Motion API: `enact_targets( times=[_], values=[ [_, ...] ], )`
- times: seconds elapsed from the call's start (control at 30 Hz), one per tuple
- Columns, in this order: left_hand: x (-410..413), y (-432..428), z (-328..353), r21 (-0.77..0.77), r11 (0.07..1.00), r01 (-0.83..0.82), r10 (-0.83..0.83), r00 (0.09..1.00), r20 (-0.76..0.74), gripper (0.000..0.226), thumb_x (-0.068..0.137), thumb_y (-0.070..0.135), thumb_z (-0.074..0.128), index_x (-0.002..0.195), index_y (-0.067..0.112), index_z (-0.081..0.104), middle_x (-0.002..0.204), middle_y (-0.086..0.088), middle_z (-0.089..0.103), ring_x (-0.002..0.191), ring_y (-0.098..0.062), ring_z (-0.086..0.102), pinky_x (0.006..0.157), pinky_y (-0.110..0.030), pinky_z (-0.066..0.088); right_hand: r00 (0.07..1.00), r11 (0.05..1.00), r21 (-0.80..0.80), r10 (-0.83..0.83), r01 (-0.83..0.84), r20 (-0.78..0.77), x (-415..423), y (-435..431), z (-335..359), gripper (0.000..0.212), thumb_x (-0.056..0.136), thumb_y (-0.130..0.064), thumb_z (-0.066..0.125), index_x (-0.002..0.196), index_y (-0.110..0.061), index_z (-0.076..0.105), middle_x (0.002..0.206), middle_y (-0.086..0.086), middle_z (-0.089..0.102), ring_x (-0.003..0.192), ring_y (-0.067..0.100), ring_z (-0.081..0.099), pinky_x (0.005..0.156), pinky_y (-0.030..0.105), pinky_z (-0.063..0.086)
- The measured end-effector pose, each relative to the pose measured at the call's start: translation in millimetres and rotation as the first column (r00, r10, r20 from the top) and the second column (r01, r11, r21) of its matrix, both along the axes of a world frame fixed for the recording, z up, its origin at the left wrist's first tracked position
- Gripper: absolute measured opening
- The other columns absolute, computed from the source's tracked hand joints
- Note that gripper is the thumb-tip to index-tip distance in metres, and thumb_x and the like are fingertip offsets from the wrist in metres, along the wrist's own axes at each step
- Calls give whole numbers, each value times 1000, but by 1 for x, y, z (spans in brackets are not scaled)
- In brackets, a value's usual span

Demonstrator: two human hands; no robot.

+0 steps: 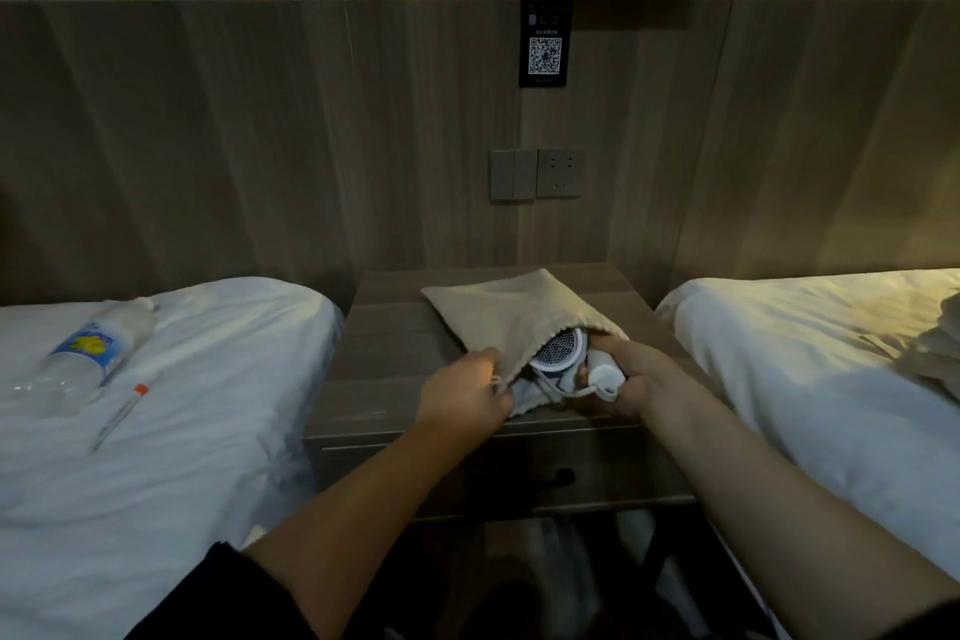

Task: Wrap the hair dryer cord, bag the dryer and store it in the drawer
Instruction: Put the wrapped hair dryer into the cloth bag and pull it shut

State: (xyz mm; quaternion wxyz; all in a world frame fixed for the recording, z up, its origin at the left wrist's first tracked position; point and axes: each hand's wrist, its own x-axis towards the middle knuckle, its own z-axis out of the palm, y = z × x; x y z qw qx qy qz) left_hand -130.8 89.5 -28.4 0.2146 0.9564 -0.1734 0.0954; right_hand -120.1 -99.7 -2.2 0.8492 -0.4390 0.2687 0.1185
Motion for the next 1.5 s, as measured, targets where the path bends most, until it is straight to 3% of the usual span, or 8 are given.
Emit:
enact_targets(
  times=[0.13, 0.3, 0.47, 0.6, 0.87, 1.03, 1.27, 1.5],
  values=[
    [2, -7, -9, -131, 973, -188, 153, 958, -241, 36, 77, 46, 60, 93, 13, 62, 97, -11, 68, 91, -30, 63, 68, -28, 41, 997, 990, 129, 67, -64, -23, 3, -8, 2, 42, 87, -14, 56, 129, -5, 54, 131, 3, 55, 119, 21, 53, 108, 37, 39],
    [-2, -21, -11, -380, 907, -182, 41, 935, -352, 17, 81, 17, 60, 71, 3, 61, 69, -11, 57, 68, -22, 58, 58, -25, 37, 996, 980, 180, 89, -86, -10, -9, -4, 17, 18, 91, -13, 51, 99, -4, 64, 100, 14, 62, 85, 26, 59, 47, 45, 57],
    [-2, -17, -8, -44, 998, -38, 26, 969, -247, 18, 85, 20, 55, 90, 6, 64, 90, -19, 65, 86, -32, 63, 67, -30, 43, 994, 961, 262, 102, -85, -51, -17, -5, 20, 15, 89, -14, 53, 97, -7, 64, 99, 14, 61, 79, 28, 57, 31, 39, 49],
    [-1, -15, -5, 218, 971, -96, 108, 993, -44, 25, 87, 26, 52, 103, 10, 63, 110, -13, 65, 100, -32, 62, 77, -33, 47, 990, 952, 287, 129, -106, -62, -18, -6, 15, 16, 92, -18, 51, 97, -11, 63, 101, 8, 61, 80, 23, 56, 38, 40, 54],
    [-9, -23, -7, -317, 949, -1, -161, 859, -485, 32, 81, 21, 64, 110, 8, 64, 111, -12, 67, 90, -19, 61, 77, -25, 46, 999, 975, 217, 55, -53, -1, -25, 2, 17, 17, 93, -20, 50, 104, -11, 61, 102, 10, 61, 77, 22, 54, 33, 28, 50],
    [1, -5, 4, -353, 935, -47, -138, 866, -480, 18, 82, 16, 63, 64, 14, 62, 54, 2, 63, 45, -4, 55, 49, -19, 43, 997, 999, 41, -6, 3, 75, -22, 17, 12, 22, 95, -12, 48, 78, -6, 61, 91, 12, 61, 72, 24, 54, 43, 25, 53],
    [9, 5, 15, -343, 924, -170, 81, 962, -260, 17, 81, 24, 61, 67, 14, 60, 76, -16, 64, 73, -29, 60, 62, -29, 38, 982, 988, 72, -145, 137, 120, 14, 27, -24, 39, 91, -22, 56, 128, -9, 55, 134, 14, 56, 122, 34, 53, 107, 47, 40],
    [13, 14, 6, -114, 980, -166, 130, 955, -266, 23, 80, 34, 58, 82, 11, 59, 93, -15, 67, 86, -33, 62, 69, -33, 47, 972, 994, -3, -104, 107, 212, -6, 20, -11, 33, 94, -7, 49, 126, 0, 50, 119, 21, 56, 109, 36, 58, 90, 47, 51]
  ],
)
